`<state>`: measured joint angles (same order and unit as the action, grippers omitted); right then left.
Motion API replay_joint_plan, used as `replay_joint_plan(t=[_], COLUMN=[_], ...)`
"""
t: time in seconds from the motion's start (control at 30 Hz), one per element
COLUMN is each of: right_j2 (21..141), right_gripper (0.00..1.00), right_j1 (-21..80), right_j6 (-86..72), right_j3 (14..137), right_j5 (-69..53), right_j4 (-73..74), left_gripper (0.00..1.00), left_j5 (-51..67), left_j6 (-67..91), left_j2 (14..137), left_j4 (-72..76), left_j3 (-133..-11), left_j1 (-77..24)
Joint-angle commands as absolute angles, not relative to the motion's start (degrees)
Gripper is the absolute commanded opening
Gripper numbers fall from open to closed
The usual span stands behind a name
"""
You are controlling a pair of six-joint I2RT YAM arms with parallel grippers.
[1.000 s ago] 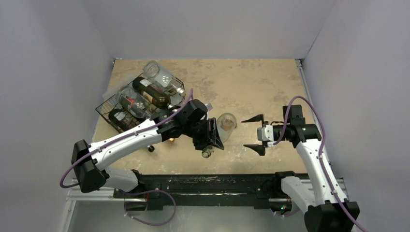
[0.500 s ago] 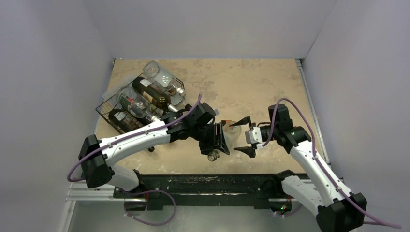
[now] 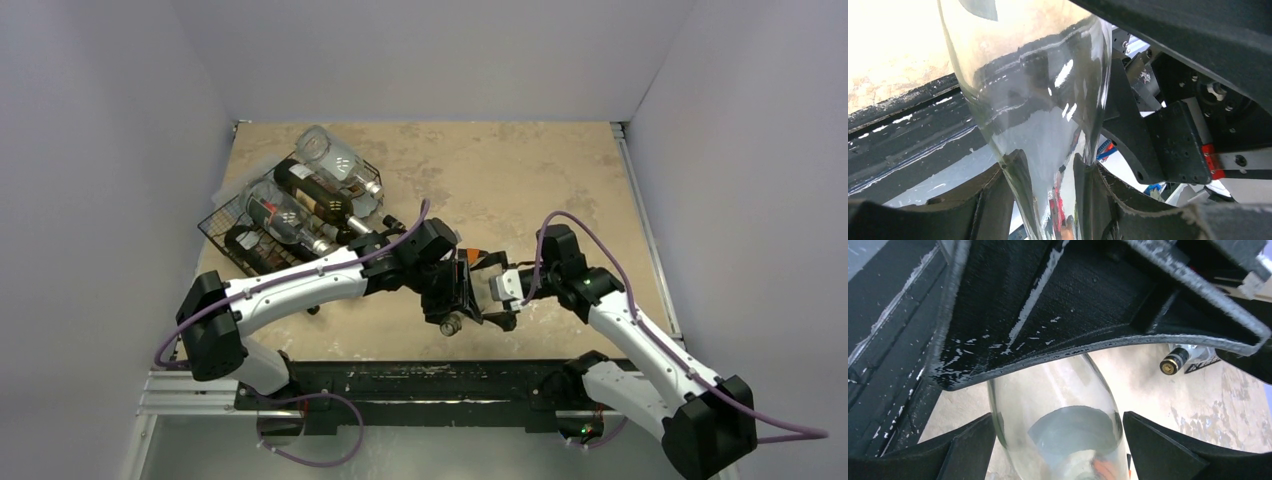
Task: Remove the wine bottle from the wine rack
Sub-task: Pick up the wine bottle from the wine rack.
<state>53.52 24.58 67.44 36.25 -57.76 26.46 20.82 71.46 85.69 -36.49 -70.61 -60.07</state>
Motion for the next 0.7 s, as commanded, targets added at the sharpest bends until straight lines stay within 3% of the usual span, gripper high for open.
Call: replay_joint_plan(t=[0.0, 0.37, 0.53, 0.67], right_j2=[53.88, 54.51, 54.59, 55.49], right_gripper=[0.99, 0.96, 0.78, 0.59], right_j1=[25.91, 27.73, 27.81, 27.86], right_j6=[66.29, 68.76, 69.93, 72.71], right_j3=[34.39, 31.83, 32.77, 33.7], right_j5=[-54.4, -52.14, -53.95, -55.36], right_j4=[21.56, 18.37, 19.57, 22.52], left_gripper=[0.0, 0.0, 0.0, 0.11], left_j5=[22.81, 23.95, 23.7, 23.64], left_j6=[71.73, 73.08, 73.67, 74.23], left_j2=[83.99, 84.74, 84.43, 83.83], left_j4=[-24.66, -22.44, -21.69, -20.87], left_j3=[-75.71, -74.53, -73.48, -72.27], left_j1=[-60.8, -61.0, -61.0, -61.0])
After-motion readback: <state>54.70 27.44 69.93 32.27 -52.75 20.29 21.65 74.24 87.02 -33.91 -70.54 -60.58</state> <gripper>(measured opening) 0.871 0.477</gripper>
